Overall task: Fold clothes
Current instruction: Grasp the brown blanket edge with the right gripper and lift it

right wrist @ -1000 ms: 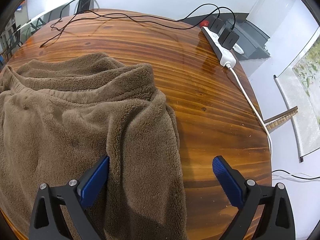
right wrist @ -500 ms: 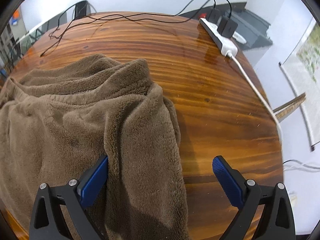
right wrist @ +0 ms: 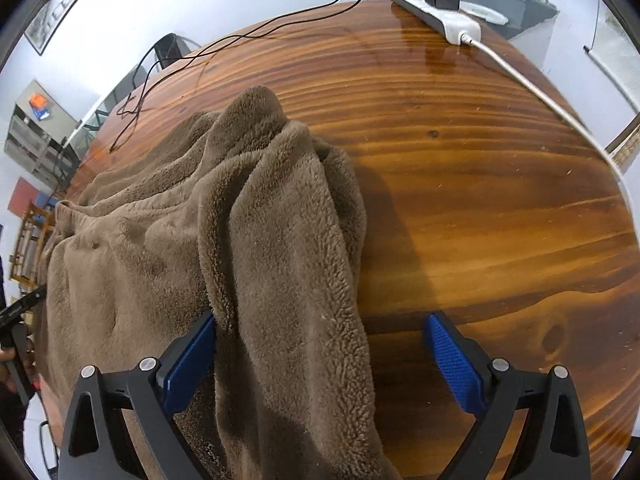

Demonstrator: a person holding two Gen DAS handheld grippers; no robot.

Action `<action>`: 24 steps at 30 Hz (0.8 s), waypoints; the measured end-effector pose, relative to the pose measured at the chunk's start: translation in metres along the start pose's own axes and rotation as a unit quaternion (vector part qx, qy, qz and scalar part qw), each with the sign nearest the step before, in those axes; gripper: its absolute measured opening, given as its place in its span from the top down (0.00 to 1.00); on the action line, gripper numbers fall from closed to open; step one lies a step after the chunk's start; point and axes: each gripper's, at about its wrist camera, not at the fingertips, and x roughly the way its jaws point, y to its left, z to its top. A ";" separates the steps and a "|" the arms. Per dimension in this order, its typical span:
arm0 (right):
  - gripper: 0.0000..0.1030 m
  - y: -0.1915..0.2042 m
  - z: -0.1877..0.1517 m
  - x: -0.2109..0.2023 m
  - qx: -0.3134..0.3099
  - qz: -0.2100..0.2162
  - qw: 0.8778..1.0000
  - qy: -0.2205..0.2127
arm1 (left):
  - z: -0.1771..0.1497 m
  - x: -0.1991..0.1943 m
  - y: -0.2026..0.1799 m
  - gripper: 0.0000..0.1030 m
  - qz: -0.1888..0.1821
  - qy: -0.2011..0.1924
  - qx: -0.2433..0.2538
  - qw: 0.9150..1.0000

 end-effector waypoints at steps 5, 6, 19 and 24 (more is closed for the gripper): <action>0.36 0.007 0.001 -0.002 -0.030 0.034 0.999 0.002 | -0.001 0.001 0.000 0.00 -0.001 0.000 -0.003 1.000; 0.48 0.009 0.001 -0.002 -0.035 0.042 0.998 0.004 | -0.001 0.001 0.000 0.00 -0.001 0.000 -0.004 1.000; 0.76 0.027 -0.006 -0.041 -0.031 0.078 0.995 -0.052 | -0.001 -0.007 -0.004 0.00 0.018 -0.011 0.009 1.000; 0.77 0.060 0.000 -0.065 -0.043 0.076 0.993 -0.079 | 0.000 -0.016 -0.002 0.00 0.024 -0.020 0.011 0.999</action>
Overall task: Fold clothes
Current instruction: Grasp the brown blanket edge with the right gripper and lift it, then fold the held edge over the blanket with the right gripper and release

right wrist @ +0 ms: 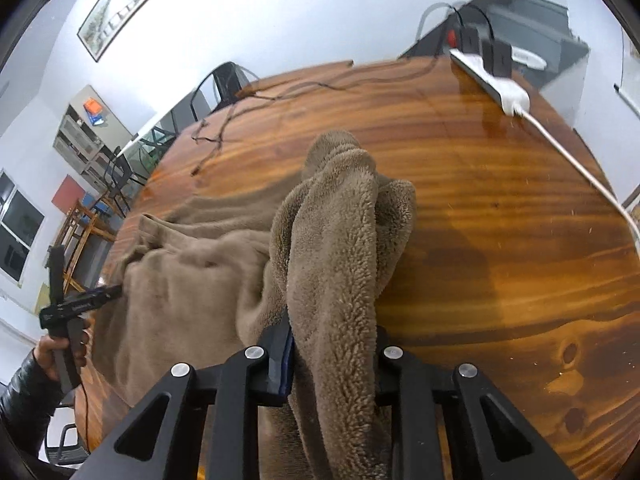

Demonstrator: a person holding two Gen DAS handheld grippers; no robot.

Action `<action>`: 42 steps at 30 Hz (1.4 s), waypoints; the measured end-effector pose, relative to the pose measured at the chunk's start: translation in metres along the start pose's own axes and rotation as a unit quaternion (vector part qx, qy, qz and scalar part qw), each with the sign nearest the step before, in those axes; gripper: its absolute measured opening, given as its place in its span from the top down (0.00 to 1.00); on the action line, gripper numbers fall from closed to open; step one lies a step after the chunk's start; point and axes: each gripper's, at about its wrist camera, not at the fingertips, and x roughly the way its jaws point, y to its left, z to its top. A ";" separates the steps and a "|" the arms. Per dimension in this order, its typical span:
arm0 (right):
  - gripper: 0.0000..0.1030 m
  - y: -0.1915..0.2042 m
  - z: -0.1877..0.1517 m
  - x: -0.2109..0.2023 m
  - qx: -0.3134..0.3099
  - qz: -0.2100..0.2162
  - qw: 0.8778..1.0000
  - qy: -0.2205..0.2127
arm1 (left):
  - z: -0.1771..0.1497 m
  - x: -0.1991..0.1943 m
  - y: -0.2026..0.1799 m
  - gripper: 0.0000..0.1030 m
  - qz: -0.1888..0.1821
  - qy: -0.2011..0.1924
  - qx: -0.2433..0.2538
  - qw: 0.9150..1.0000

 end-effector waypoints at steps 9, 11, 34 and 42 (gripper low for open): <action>0.78 0.046 0.013 -0.023 0.019 0.044 0.998 -0.032 | -0.008 -0.020 0.023 0.00 0.005 -0.014 -0.017 1.000; 0.78 0.058 0.014 -0.028 0.020 0.056 0.997 -0.038 | -0.012 -0.024 0.029 0.00 0.007 -0.015 -0.021 1.000; 0.81 0.247 0.007 0.035 -0.036 0.147 0.988 -0.012 | -0.069 -0.047 0.095 0.00 0.016 -0.007 -0.073 0.997; 0.81 0.297 -0.004 0.102 -0.063 0.101 0.993 0.013 | -0.080 -0.048 0.110 0.00 0.022 -0.002 -0.088 0.996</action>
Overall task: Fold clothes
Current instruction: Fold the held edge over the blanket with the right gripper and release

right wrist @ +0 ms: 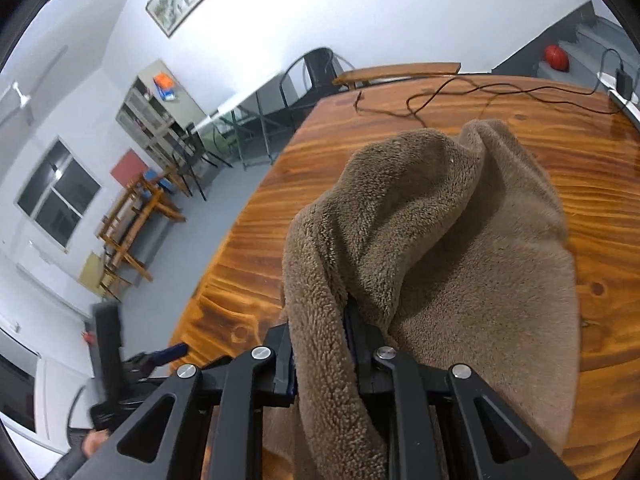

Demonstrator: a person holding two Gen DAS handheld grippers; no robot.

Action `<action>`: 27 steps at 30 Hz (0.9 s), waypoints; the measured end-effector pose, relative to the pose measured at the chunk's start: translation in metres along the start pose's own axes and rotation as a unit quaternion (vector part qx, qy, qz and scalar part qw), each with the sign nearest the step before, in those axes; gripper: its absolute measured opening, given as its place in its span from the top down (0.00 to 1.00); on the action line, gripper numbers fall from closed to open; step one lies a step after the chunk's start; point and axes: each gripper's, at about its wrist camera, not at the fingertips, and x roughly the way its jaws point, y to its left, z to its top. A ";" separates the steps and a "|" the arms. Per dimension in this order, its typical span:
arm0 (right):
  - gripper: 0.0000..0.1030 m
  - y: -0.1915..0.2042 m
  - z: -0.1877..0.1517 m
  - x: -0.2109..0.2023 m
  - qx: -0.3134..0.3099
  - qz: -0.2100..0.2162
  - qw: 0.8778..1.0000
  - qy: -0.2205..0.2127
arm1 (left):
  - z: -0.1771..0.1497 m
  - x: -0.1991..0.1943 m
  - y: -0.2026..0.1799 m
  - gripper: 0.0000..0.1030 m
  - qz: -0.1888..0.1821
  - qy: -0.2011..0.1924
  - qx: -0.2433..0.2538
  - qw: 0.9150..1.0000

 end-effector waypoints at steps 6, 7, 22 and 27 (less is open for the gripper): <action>0.63 0.015 -0.005 0.037 -0.029 -0.016 0.999 0.040 | -0.006 -0.002 0.008 0.00 0.003 0.000 -0.009 1.000; 0.43 0.020 -0.008 0.037 -0.039 -0.013 0.998 0.041 | -0.006 -0.003 0.008 0.00 0.003 0.000 -0.010 1.000; 0.20 0.006 -0.025 -0.097 -0.134 -0.018 0.986 -0.100 | -0.008 -0.013 0.002 0.00 0.007 -0.010 -0.015 1.000; 0.20 -0.026 -0.063 -0.093 -0.195 -0.134 0.970 -0.058 | -0.007 -0.023 -0.011 0.00 -0.002 -0.017 -0.002 1.000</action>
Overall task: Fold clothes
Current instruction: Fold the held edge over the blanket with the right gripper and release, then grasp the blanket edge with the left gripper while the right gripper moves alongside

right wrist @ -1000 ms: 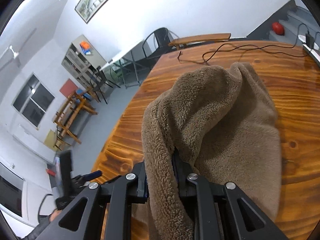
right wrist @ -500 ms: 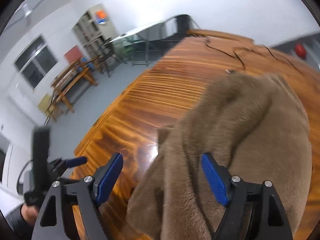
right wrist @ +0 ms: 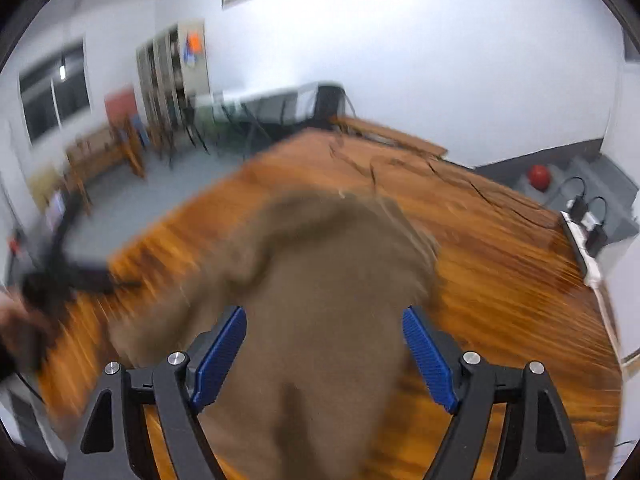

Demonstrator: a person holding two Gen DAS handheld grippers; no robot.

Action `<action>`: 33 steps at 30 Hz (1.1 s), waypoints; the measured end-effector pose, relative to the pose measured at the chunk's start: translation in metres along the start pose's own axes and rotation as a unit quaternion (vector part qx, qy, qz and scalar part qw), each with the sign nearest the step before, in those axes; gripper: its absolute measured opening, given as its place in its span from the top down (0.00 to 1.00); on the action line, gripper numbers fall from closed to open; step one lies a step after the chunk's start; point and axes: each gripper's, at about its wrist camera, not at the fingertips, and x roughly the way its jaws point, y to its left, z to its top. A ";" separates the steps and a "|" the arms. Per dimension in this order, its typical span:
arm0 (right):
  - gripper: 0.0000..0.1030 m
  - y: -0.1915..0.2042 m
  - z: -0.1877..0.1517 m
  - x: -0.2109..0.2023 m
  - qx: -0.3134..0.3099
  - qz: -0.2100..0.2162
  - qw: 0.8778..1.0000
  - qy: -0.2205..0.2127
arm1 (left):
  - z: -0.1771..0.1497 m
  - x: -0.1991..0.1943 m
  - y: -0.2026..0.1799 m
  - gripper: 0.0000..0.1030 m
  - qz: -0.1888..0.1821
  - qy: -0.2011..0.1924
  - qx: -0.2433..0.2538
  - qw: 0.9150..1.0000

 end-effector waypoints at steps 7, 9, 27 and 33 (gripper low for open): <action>0.20 0.027 -0.018 0.035 -0.016 -0.002 0.999 0.031 | 0.009 -0.018 -0.013 0.00 -0.018 -0.014 0.010 1.000; 0.20 0.033 -0.015 0.044 -0.026 -0.007 0.999 0.030 | 0.011 -0.024 -0.017 0.00 -0.024 -0.020 0.015 0.999; 0.04 0.038 -0.009 0.074 -0.020 0.007 0.999 0.041 | 0.040 -0.034 -0.084 0.00 -0.103 -0.028 0.080 0.991; 0.04 -0.009 -0.021 0.043 0.062 0.035 0.997 0.027 | 0.043 -0.024 -0.109 0.00 -0.119 -0.021 0.098 0.988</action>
